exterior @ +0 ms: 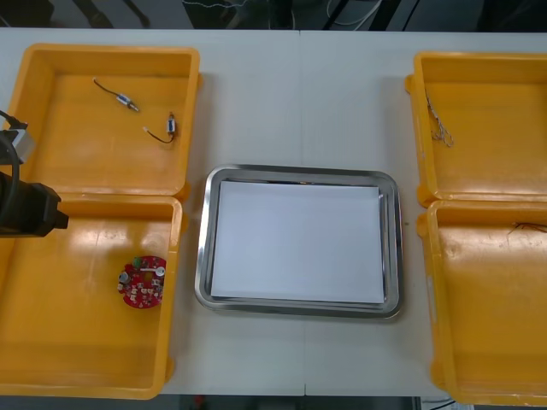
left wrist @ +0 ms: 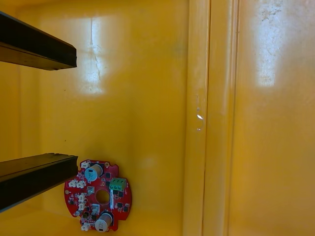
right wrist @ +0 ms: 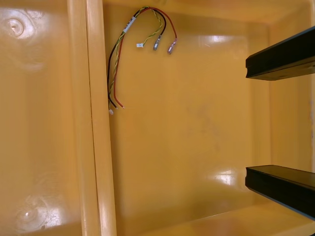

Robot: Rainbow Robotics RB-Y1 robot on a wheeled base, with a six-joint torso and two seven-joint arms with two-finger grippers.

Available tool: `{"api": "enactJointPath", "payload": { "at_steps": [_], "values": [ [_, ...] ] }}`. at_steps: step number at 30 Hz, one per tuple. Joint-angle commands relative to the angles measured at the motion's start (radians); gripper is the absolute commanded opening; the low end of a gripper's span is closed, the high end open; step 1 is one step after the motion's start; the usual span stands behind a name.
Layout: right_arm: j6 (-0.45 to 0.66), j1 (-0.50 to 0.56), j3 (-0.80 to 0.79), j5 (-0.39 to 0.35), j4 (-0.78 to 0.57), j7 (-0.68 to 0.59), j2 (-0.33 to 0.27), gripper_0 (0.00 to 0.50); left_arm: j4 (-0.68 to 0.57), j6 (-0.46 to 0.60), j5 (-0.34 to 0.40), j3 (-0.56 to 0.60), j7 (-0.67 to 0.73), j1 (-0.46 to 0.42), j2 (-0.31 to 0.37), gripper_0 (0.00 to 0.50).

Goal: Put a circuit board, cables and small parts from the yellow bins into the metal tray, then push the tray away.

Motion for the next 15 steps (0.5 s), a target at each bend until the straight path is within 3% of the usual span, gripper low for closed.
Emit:
{"api": "enactJointPath", "payload": {
  "at_steps": [1, 15],
  "values": [
    [0.003, 0.005, -0.028, -0.007, -0.021, 0.006, -0.026, 0.5, -0.029, -0.009, -0.009, 0.033, -0.065, 0.012, 0.043, 0.5],
    [0.003, 0.005, -0.028, -0.007, -0.021, 0.006, -0.026, 0.5, -0.029, -0.009, -0.009, 0.033, -0.065, 0.012, 0.043, 0.5]
  ]
}}
